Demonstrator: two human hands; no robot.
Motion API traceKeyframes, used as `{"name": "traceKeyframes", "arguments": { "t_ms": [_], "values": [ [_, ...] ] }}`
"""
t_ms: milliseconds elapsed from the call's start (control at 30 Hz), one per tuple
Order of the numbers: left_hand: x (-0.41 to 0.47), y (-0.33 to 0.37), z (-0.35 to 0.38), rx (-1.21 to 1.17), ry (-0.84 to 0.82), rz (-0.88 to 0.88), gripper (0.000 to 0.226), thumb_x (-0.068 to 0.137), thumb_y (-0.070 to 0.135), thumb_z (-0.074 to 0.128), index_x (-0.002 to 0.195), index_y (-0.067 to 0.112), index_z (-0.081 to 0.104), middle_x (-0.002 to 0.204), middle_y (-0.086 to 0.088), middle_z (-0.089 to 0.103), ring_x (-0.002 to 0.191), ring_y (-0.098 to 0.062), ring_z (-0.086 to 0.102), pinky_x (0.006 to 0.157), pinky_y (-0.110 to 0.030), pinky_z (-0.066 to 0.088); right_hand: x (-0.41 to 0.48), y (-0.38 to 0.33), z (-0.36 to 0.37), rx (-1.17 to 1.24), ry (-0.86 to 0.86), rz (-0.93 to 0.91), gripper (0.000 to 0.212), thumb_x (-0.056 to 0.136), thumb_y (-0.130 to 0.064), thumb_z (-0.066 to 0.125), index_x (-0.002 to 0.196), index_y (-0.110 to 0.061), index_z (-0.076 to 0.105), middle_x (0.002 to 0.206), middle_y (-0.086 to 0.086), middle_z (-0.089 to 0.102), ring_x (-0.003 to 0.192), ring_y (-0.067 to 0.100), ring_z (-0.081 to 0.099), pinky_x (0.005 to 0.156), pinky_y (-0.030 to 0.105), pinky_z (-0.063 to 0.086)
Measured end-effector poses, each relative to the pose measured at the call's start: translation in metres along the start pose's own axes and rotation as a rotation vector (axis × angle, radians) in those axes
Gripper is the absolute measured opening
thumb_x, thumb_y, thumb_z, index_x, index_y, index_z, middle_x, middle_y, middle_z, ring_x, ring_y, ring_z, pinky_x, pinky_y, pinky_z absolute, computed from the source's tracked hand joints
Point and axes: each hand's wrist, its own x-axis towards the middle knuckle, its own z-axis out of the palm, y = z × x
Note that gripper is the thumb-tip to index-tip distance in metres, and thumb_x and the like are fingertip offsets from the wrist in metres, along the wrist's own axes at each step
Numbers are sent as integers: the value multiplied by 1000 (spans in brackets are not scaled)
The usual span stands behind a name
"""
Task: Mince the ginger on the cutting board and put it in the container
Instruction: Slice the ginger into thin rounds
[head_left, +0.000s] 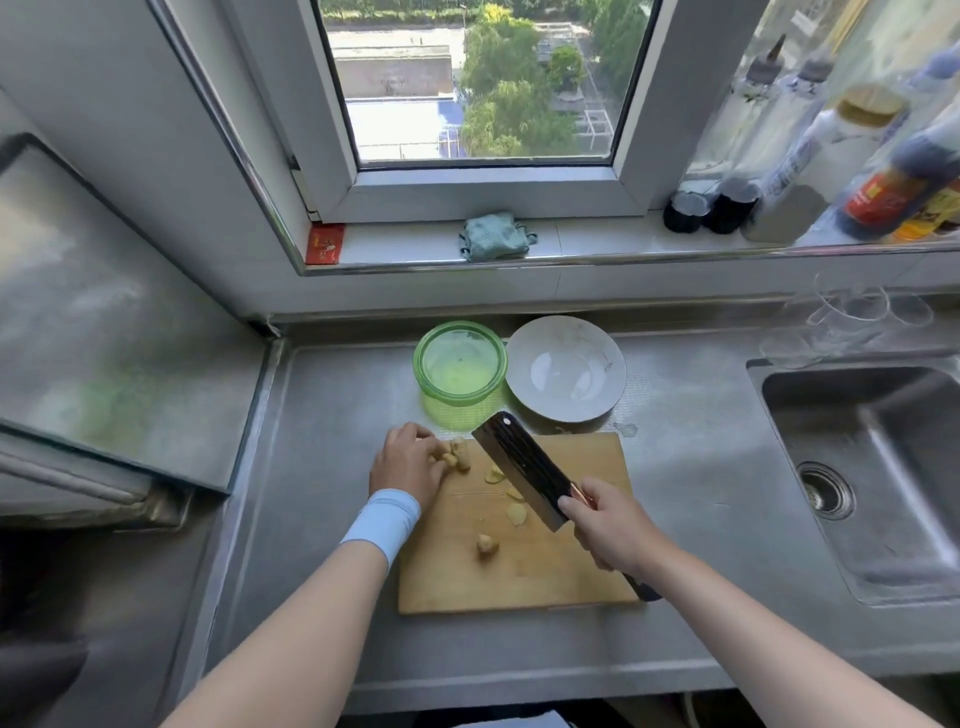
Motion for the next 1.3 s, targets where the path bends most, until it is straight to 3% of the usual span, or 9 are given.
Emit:
{"name": "traceKeyframes", "arguments": {
  "t_ms": [233, 367, 533, 667, 800, 933, 1000, 1167, 1300],
  "values": [
    [-17, 16, -11, -264, -68, 76, 11, 88, 32, 71, 95, 24, 73, 85, 15, 64, 79, -8, 56, 75, -23, 44, -2, 12, 3, 60, 74, 25, 21, 99, -25, 54, 83, -12, 51, 58, 5, 47, 41, 15, 35, 42, 25, 32],
    [-21, 52, 11, -45, -294, 209, 20, 93, 39, 62, 109, 28, 69, 105, 11, 64, 101, -13, 58, 82, -28, 48, -7, 18, -4, 69, 153, 45, 21, 99, -28, 54, 85, -13, 52, 58, 4, 50, 40, 17, 37, 41, 24, 33],
    [-31, 72, 33, -29, -179, 112, 36, 95, 26, 59, 130, 20, 53, 125, 0, 48, 118, -20, 49, 88, -34, 48, -12, 22, -22, 61, 175, 33, 21, 99, -27, 54, 88, -10, 55, 59, 6, 51, 41, 18, 40, 41, 25, 35],
    [-38, 75, 33, -7, -167, 71, 49, 93, 33, 61, 135, 17, 41, 131, -2, 37, 122, -20, 44, 93, -32, 44, -11, 26, -29, 91, 173, 26, 20, 98, -28, 54, 88, -10, 55, 58, 4, 51, 41, 18, 40, 42, 24, 35],
    [-23, 86, 28, 51, -63, 107, 47, 94, 24, 56, 137, 16, 42, 130, -3, 39, 121, -23, 42, 98, -33, 41, -11, 29, -31, 132, 160, 13, 20, 98, -27, 54, 85, -12, 53, 58, 4, 51, 40, 17, 40, 41, 23, 34],
    [-2, 101, 28, 219, -218, 68, 68, 90, 5, 50, 151, 13, 23, 147, -7, 31, 132, -26, 31, 103, -36, 39, -11, 32, -36, 125, 137, 3, 23, 97, -27, 54, 88, -6, 52, 57, 3, 51, 41, 18, 40, 41, 23, 33],
    [-4, 108, 33, 278, -272, 80, 67, 86, -3, 48, 148, 10, 27, 148, -8, 30, 133, -28, 29, 104, -34, 39, -10, 34, -40, 120, 137, -9, 23, 97, -27, 54, 86, -7, 52, 56, 2, 51, 41, 17, 40, 41, 24, 34],
    [-24, 118, 50, 28, -291, 166, 51, 87, 0, 49, 135, 15, 50, 141, -3, 40, 134, -24, 33, 101, -29, 40, -6, 42, -50, 84, 165, -25, 23, 96, -30, 53, 84, -11, 55, 54, -3, 52, 42, 14, 44, 44, 27, 38],
    [-29, 106, 37, -137, -203, 71, 57, 88, -2, 50, 143, 16, 48, 140, -6, 48, 132, -24, 39, 108, -25, 28, -3, 45, -52, 30, 185, -22, 24, 96, -34, 54, 82, -14, 54, 56, -4, 55, 44, 14, 48, 47, 29, 42]
  ]
}}
